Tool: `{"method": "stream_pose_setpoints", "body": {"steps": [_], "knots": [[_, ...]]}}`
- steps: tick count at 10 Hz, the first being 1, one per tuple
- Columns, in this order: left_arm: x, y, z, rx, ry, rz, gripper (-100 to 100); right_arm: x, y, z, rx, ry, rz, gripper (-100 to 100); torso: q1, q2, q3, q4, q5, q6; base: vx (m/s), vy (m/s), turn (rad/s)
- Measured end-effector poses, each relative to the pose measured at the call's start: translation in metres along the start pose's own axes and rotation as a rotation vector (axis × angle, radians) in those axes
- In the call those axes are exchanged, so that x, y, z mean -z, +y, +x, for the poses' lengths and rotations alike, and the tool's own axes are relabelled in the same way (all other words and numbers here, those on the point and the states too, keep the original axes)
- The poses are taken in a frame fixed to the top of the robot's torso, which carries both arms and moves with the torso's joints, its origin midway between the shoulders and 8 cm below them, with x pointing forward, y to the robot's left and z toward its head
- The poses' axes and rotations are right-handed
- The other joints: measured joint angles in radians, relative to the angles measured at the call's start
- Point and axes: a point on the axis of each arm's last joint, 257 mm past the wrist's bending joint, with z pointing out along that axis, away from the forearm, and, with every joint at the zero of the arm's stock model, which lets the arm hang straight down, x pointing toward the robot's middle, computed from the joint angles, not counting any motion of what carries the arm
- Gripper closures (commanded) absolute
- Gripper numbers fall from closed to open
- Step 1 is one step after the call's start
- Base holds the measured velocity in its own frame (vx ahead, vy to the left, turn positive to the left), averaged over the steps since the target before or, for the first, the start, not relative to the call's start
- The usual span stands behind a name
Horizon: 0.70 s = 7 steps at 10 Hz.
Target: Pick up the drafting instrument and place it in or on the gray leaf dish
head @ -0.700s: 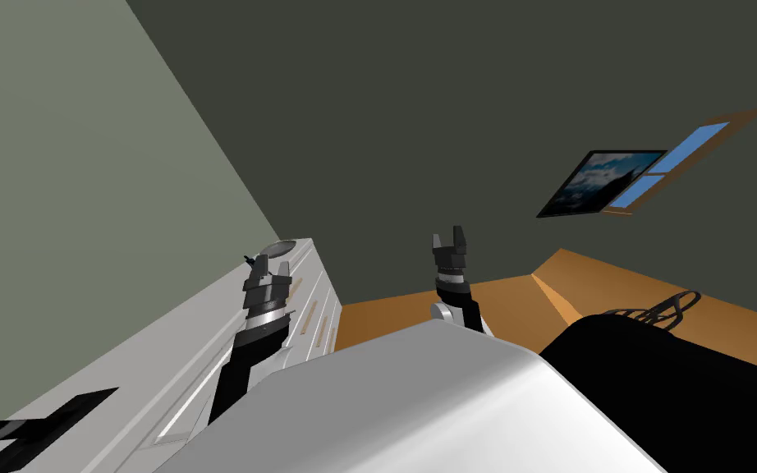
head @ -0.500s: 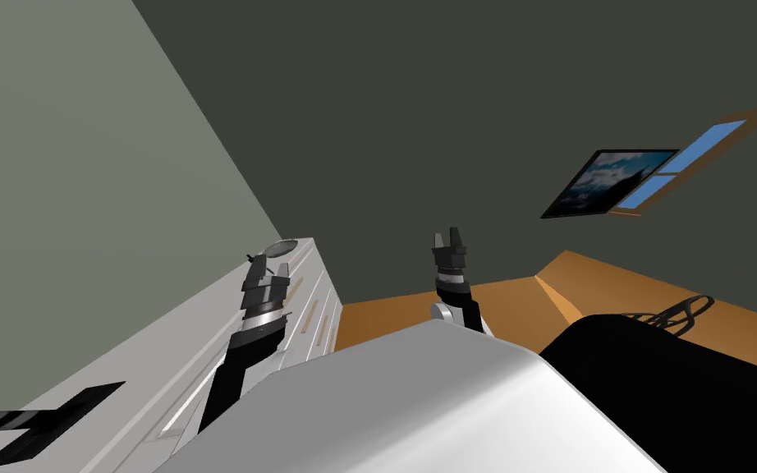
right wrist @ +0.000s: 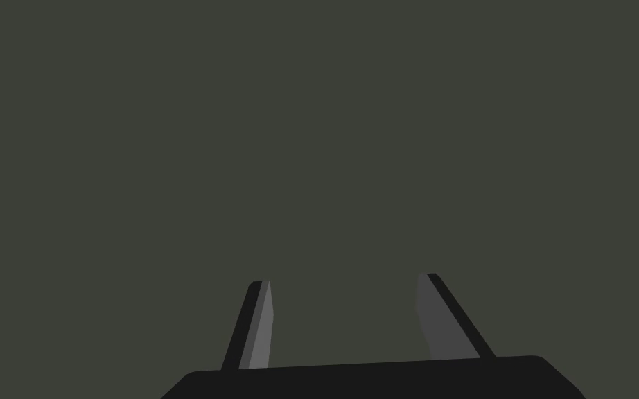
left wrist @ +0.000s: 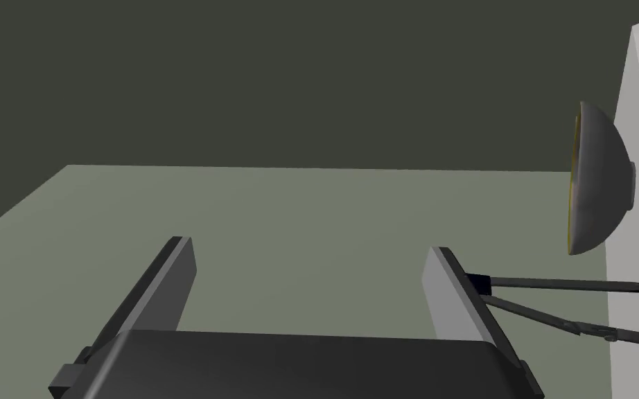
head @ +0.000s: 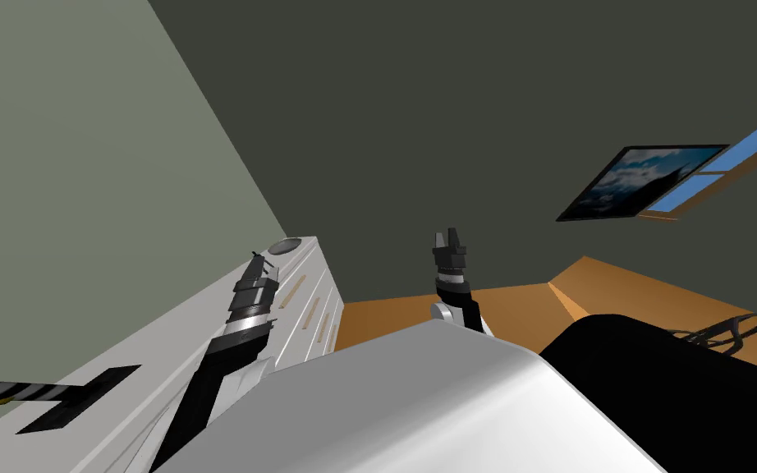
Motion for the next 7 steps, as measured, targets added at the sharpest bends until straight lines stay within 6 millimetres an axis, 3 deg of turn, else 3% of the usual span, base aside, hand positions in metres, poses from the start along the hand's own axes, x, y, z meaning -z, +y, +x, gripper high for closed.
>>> {"method": "stream_pose_setpoints", "body": {"steps": [7], "knots": [[0.008, 0.027, -0.043, -0.282, 0.053, -0.128, -100, 0.0, 0.0, 0.0, 0.0, 0.0, 0.0, 0, 0.001, -0.001, -0.001, 0.0, 0.0, 0.0, 0.017, -0.024, 0.071]]}}
